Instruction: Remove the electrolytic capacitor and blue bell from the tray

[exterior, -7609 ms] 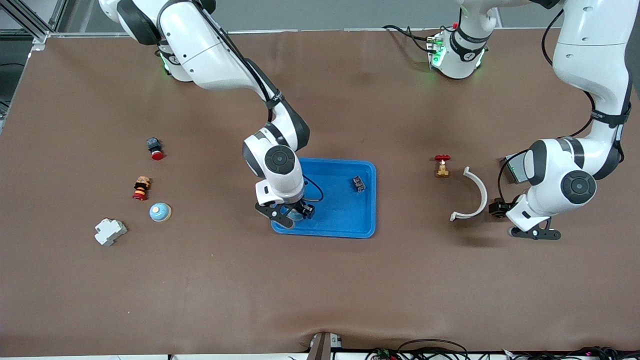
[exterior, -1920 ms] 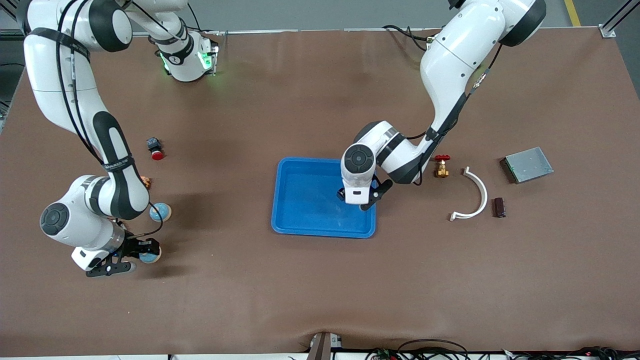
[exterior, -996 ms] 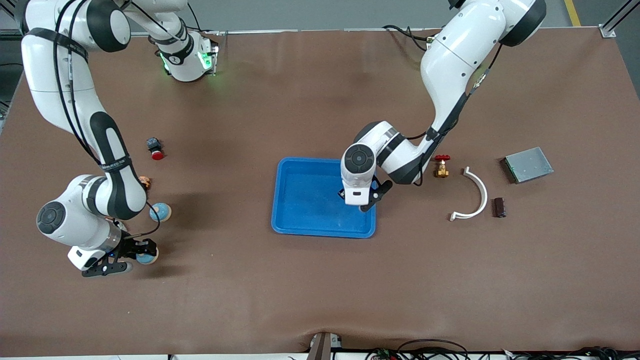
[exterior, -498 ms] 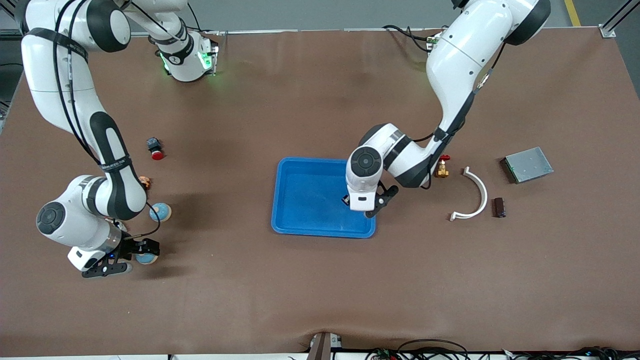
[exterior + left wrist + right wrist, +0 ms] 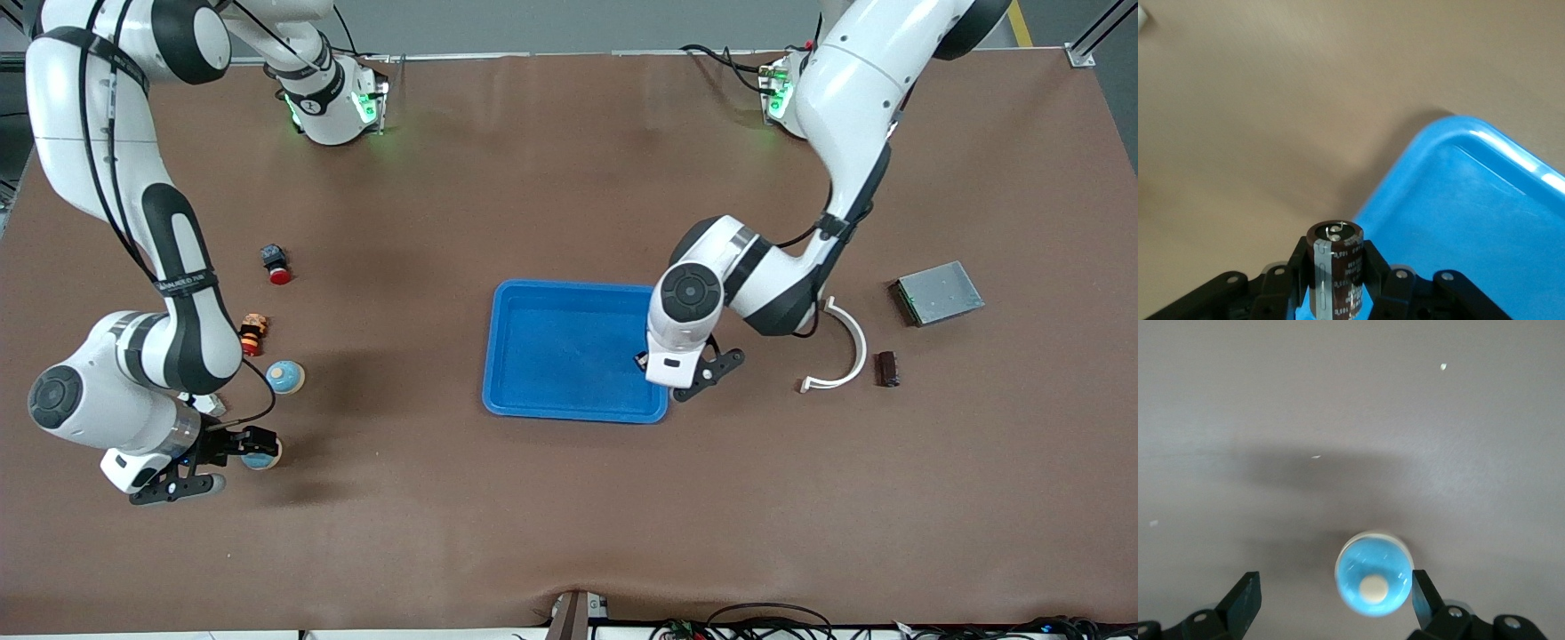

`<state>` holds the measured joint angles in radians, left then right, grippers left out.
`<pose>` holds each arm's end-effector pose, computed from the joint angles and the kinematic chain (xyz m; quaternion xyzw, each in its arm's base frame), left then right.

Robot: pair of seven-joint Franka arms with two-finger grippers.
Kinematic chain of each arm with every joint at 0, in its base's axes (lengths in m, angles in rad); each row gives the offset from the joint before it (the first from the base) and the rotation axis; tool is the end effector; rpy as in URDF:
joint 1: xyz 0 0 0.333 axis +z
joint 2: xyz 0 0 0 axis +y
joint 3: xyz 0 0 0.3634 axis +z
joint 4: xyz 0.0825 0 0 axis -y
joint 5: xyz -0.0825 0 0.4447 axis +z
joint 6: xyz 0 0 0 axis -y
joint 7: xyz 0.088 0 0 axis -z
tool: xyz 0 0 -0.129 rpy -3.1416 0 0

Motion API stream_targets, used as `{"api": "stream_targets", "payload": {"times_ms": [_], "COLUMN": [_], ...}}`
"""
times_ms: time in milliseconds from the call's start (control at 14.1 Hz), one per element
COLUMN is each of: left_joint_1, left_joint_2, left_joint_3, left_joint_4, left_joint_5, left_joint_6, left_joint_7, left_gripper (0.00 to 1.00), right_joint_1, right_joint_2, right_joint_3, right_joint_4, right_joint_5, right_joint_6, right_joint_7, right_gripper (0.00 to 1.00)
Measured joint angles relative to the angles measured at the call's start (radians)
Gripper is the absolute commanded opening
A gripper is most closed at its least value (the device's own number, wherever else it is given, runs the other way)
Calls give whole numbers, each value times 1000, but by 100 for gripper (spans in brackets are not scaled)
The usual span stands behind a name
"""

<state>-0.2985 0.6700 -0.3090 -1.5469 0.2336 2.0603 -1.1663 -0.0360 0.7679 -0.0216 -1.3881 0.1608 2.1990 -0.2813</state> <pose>0.6548 -0.3964 0.2416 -0.9687 -0.2408 0.0359 0.0482 0.8212 -0.0354 0.2357 -0.9957 -0.0690 -0.0312 0.0541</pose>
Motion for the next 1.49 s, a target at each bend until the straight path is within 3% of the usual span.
{"api": "stream_targets", "payload": {"times_ms": [284,427,569,853,1493], "left_joint_1": [101,178,307,562,689], "left_joint_2": [-81,-133,-179,-232,-227], "left_joint_3": [-4,-30,-108,-248,-257], "left_joint_4": [-59,-119,-185,-306,-544], "left_joint_5": [0,0,0,3,214], "left_joint_6": [-25,-26,-26,0,298], "left_joint_7": [204,311,414,626,677], "left_gripper": [4,4,4,4,4], "right_joint_1": [9,25,36,37,22], "right_joint_2": [-74,-141,-215,-327,-459], "right_joint_3": [0,0,0,0,-36], "right_joint_4": [69,79,83,85,88], "right_joint_5": [-8,-61,-111,-114,-142], "right_joint_6": [-160,-224,-284,-457,-584], "right_joint_7": [82,104,127,174,211], "right_gripper": [100,100,100,100,100]}}
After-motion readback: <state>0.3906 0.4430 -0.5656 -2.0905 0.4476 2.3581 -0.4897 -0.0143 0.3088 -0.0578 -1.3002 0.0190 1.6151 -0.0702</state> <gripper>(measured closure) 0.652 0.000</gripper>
